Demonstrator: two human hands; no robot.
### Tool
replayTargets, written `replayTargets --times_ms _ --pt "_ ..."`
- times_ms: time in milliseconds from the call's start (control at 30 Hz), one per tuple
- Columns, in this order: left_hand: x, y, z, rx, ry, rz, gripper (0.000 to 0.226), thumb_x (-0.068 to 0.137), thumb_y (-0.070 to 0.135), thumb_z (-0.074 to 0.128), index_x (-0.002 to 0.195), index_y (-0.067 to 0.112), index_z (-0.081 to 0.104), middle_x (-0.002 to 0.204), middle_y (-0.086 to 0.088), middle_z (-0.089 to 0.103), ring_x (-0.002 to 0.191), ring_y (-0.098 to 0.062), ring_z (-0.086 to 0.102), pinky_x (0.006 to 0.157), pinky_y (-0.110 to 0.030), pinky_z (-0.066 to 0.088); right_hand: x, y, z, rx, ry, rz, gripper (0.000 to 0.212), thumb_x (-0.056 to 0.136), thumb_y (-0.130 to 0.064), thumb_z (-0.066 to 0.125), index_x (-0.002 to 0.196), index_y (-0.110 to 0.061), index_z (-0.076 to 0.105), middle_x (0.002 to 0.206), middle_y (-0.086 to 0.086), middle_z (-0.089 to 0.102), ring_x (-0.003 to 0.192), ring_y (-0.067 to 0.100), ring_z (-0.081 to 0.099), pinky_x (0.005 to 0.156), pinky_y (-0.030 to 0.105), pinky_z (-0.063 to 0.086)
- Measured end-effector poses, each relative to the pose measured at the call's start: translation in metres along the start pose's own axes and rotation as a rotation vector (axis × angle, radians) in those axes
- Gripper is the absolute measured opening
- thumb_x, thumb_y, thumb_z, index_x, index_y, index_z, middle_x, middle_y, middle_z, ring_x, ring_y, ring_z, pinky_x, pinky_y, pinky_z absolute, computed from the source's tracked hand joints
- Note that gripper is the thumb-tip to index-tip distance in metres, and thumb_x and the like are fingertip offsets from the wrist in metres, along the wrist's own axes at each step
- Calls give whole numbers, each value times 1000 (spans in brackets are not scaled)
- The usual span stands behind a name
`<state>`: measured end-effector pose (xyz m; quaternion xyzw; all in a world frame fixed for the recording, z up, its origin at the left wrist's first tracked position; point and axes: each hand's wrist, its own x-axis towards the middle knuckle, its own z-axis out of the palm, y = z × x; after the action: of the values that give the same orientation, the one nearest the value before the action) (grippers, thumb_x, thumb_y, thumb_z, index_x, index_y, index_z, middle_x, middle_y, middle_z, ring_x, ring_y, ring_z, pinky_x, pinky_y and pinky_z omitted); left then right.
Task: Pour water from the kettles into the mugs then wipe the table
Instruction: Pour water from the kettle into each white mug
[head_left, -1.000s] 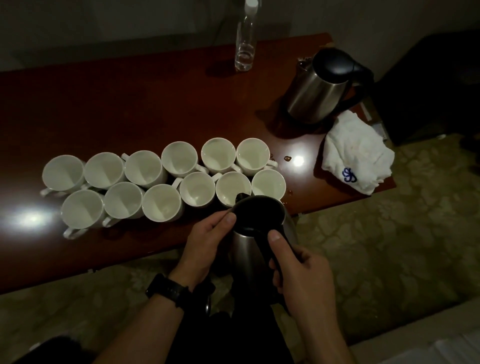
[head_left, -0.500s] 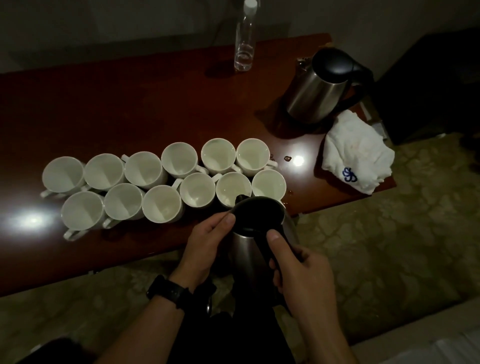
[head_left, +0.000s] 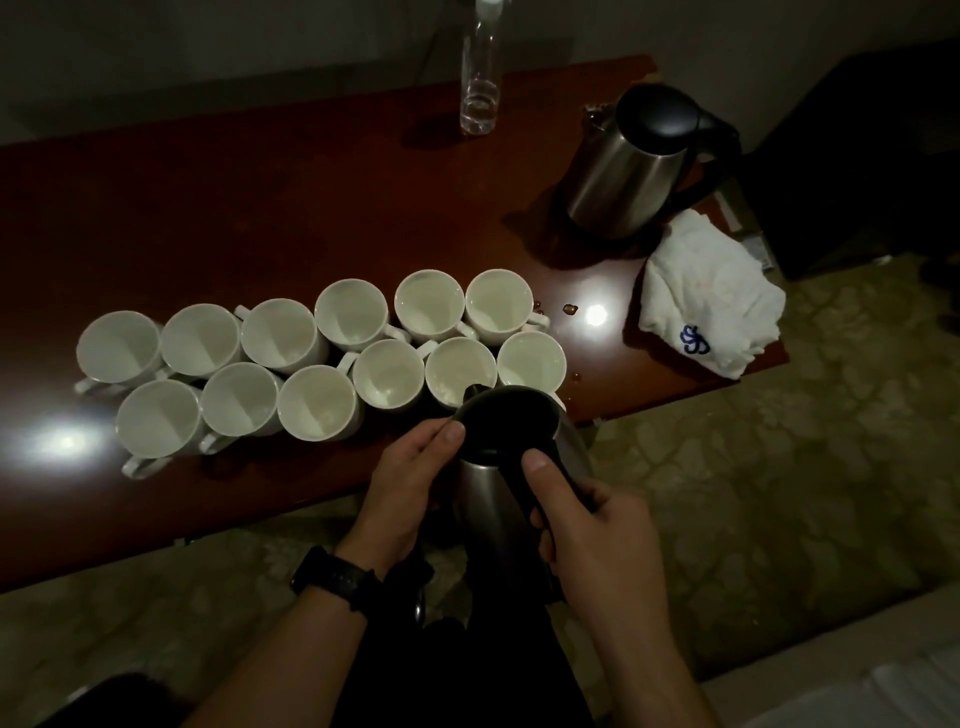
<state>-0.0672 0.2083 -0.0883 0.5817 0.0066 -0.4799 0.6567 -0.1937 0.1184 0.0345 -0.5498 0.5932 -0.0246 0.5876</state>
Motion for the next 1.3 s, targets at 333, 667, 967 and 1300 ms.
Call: replayTargets --times_ms 333,667,967,1300 --pt "1 -2 1 -23 -10 -17 68 63 66 87 108 16 78 109 -19 76 101 -31 71 91 -47 53 0 -2 -2 -26 -15 -9 49 71 -74 61 62 -27 71 45 -2 56 40 10 50 54 33 40" --pt "4 -3 0 -11 -28 -2 66 67 66 85 111 17 78 111 -16 76 102 -28 72 87 -42 54 0 -7 -5 -1 -33 -36 36 76 -70 62 60 -39 71 46 -5 60 41 4 54 49 28 40" --pt "10 -7 2 -28 -25 -10 64 74 63 82 117 15 75 116 -19 74 109 -33 71 92 -45 53 6 -12 -7 -22 -44 -36 52 63 -83 56 62 -34 70 47 -4 58 42 7 53 52 32 41" --pt "13 -12 2 -43 -1 -38 69 71 66 82 118 16 75 119 -19 74 113 -36 70 94 -48 55 12 -12 -9 -52 -82 -23 56 60 -85 55 62 -31 70 47 -2 55 43 10 50 51 32 40"
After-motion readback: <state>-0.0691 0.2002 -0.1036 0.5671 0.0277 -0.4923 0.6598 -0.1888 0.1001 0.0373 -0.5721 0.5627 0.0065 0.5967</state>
